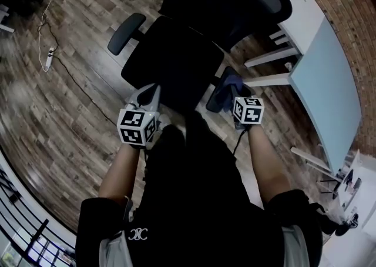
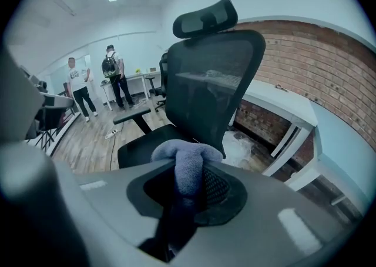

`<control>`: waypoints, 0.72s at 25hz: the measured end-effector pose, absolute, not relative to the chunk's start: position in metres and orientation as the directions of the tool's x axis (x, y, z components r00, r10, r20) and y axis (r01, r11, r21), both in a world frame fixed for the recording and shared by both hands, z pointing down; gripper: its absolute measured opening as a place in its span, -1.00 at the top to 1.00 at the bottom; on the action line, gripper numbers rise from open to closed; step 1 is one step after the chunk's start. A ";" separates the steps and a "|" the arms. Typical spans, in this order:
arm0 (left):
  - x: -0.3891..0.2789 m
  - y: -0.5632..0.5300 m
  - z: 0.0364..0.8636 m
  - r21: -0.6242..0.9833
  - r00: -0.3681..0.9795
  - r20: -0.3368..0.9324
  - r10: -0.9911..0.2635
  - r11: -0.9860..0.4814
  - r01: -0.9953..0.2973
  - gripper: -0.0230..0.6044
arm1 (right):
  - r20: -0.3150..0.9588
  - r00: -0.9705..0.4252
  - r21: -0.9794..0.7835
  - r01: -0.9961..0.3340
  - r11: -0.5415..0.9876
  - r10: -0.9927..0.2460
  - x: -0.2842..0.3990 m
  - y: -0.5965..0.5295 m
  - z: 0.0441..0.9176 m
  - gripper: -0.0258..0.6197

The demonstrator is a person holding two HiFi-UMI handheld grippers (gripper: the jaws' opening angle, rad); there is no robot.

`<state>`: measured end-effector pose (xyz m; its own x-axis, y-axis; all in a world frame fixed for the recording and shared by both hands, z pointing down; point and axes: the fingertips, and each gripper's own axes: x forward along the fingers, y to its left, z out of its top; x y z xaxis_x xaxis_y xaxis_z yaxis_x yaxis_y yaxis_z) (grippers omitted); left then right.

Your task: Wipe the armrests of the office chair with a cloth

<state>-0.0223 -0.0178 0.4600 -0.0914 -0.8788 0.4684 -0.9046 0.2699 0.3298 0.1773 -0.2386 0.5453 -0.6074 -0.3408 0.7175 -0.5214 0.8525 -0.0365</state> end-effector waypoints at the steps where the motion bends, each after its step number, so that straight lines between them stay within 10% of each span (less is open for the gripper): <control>1: -0.021 -0.021 0.462 0.332 -0.091 0.474 -0.876 0.273 -0.903 0.91 | 0.729 -0.599 -0.045 -0.525 0.850 -0.331 0.177 -0.246 0.552 0.68; 18: 0.016 -0.065 0.500 0.338 -0.148 0.611 -0.777 0.425 -0.840 0.91 | 0.880 -0.452 -0.179 -0.600 0.780 -0.145 0.178 -0.341 0.659 0.68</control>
